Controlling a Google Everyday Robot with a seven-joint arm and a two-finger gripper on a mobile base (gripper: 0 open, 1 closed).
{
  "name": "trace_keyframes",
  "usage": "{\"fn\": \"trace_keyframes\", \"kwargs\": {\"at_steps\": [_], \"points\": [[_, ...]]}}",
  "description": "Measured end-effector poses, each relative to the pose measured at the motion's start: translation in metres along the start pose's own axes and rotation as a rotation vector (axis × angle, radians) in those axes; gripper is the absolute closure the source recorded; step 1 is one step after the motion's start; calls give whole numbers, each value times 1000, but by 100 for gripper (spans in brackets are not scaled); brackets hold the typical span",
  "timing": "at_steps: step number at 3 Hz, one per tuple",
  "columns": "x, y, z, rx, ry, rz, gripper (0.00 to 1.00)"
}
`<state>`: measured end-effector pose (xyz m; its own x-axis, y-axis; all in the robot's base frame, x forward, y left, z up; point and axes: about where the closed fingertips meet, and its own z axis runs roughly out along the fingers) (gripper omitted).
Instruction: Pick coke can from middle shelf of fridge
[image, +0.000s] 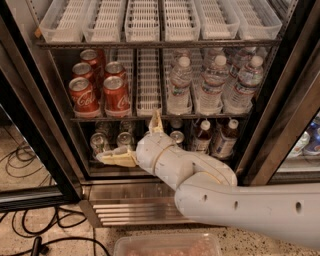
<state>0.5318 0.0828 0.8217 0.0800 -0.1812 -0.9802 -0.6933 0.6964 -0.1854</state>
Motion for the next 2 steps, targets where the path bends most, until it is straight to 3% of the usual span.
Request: {"fn": "trace_keyframes", "kwargs": {"at_steps": [2], "points": [[-13, -6, 44, 109, -46, -53, 14]]}}
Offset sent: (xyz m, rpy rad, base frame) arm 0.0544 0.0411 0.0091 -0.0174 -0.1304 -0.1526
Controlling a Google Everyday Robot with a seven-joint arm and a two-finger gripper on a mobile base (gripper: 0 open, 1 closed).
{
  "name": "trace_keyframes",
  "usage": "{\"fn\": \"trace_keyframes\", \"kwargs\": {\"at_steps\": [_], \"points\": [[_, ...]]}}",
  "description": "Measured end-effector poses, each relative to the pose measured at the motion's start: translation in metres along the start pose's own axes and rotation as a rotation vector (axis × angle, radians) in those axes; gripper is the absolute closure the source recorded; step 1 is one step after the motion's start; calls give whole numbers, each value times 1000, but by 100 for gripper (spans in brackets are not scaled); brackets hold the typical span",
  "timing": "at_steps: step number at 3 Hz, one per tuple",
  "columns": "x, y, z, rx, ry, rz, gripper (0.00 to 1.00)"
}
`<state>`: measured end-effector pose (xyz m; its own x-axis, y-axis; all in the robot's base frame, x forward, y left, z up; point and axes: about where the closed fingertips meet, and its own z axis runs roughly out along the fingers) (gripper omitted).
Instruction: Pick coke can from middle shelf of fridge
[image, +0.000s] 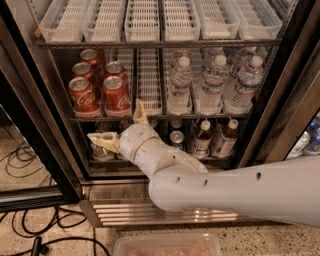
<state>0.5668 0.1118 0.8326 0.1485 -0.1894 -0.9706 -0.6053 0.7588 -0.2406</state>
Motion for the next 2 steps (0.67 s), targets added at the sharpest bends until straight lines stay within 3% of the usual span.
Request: {"fn": "trace_keyframes", "kwargs": {"at_steps": [1, 2], "points": [[-2, -2, -1, 8, 1, -15, 22], [-3, -4, -3, 19, 2, -13, 21]]}}
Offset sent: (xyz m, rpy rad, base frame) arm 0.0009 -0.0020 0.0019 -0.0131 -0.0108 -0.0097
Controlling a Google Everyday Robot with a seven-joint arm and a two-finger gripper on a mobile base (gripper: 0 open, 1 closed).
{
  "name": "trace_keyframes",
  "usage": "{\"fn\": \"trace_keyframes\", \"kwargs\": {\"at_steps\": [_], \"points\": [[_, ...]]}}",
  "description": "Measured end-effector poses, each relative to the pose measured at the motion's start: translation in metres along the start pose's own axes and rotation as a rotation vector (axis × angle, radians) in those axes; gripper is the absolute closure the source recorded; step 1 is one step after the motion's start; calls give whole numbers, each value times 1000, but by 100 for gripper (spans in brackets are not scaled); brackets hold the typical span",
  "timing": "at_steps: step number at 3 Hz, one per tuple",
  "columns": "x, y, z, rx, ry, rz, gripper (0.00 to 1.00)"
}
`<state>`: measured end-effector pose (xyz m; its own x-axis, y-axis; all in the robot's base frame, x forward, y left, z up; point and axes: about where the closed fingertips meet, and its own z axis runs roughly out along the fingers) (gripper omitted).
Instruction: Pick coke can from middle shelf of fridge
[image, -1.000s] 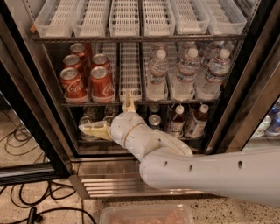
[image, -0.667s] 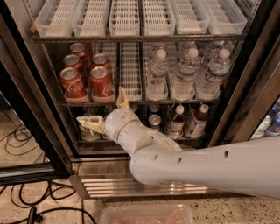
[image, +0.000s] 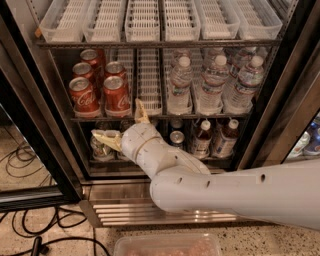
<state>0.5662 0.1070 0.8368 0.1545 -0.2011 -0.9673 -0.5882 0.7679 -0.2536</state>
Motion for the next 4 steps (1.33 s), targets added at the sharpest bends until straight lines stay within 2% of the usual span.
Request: {"fn": "trace_keyframes", "kwargs": {"at_steps": [1, 4], "points": [[-1, -4, 8, 19, -17, -5, 17], [3, -11, 33, 68, -17, -19, 26]]}}
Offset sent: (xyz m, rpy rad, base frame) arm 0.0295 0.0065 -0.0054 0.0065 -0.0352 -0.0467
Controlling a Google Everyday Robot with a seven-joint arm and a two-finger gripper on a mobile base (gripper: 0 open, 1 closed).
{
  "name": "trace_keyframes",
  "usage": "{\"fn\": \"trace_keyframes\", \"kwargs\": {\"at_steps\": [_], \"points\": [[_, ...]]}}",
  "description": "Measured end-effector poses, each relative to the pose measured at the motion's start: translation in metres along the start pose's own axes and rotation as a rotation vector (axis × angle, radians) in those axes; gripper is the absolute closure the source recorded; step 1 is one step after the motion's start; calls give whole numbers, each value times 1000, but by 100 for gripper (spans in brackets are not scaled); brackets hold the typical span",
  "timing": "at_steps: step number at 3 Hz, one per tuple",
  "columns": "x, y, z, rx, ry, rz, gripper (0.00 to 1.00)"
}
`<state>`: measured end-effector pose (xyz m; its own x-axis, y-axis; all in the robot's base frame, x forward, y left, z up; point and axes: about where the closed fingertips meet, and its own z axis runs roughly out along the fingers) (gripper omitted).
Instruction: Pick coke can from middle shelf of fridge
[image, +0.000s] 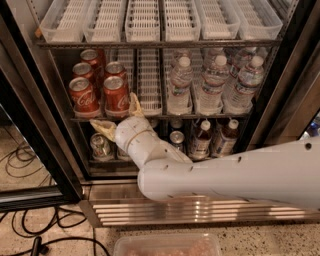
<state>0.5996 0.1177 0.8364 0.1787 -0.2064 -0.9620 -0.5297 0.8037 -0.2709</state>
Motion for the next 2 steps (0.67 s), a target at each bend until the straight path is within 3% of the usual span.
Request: {"fn": "trace_keyframes", "kwargs": {"at_steps": [2], "points": [[1, -7, 14, 42, -1, -7, 35]]}}
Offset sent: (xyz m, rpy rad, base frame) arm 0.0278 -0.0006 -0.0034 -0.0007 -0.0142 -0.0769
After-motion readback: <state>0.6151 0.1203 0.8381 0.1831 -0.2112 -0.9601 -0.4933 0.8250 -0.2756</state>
